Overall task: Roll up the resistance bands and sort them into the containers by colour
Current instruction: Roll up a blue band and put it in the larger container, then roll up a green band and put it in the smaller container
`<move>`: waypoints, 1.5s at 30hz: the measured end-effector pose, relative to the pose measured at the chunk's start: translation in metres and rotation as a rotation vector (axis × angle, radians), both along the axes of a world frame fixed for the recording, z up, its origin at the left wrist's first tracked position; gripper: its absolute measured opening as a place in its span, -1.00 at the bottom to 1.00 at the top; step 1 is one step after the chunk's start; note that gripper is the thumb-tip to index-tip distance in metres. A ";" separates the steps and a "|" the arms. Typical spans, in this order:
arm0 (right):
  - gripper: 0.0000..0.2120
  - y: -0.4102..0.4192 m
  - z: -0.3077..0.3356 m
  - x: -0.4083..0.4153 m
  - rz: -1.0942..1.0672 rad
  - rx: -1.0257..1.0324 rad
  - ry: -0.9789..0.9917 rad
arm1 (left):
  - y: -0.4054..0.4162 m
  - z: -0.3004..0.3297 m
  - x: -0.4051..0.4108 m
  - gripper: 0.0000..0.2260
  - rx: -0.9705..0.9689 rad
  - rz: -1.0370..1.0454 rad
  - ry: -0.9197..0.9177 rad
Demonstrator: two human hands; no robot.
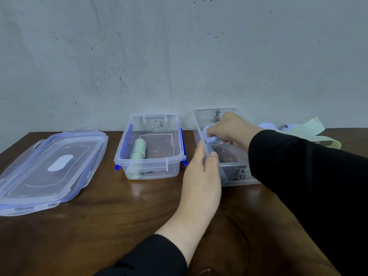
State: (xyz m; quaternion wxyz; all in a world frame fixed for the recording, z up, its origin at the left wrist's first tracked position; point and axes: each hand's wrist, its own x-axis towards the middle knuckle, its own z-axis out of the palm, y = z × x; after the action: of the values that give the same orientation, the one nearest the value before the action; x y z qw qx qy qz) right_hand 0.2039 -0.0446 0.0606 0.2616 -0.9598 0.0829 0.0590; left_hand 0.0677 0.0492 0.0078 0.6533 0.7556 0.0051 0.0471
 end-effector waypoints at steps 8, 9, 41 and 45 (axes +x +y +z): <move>-0.68 0.015 -0.002 0.010 0.024 -0.140 0.037 | 0.002 -0.003 0.005 -0.56 0.003 -0.023 -0.009; -0.70 0.017 -0.003 0.010 0.031 -0.124 0.064 | 0.003 -0.004 0.005 -0.56 0.003 -0.027 -0.016; -0.62 -0.023 0.048 -0.049 0.036 0.168 -0.707 | -0.004 0.005 -0.025 -0.68 0.156 0.050 -0.695; -0.52 -0.036 0.028 -0.138 0.144 0.249 -0.761 | -0.007 0.008 -0.036 -0.71 0.227 0.084 -0.927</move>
State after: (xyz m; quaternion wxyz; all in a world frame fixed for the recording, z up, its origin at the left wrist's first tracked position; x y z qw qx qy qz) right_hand 0.0658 -0.0805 0.0886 0.3831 -0.8774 -0.0952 -0.2726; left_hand 0.0313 0.0426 0.0163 0.4974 0.7208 -0.2612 0.4059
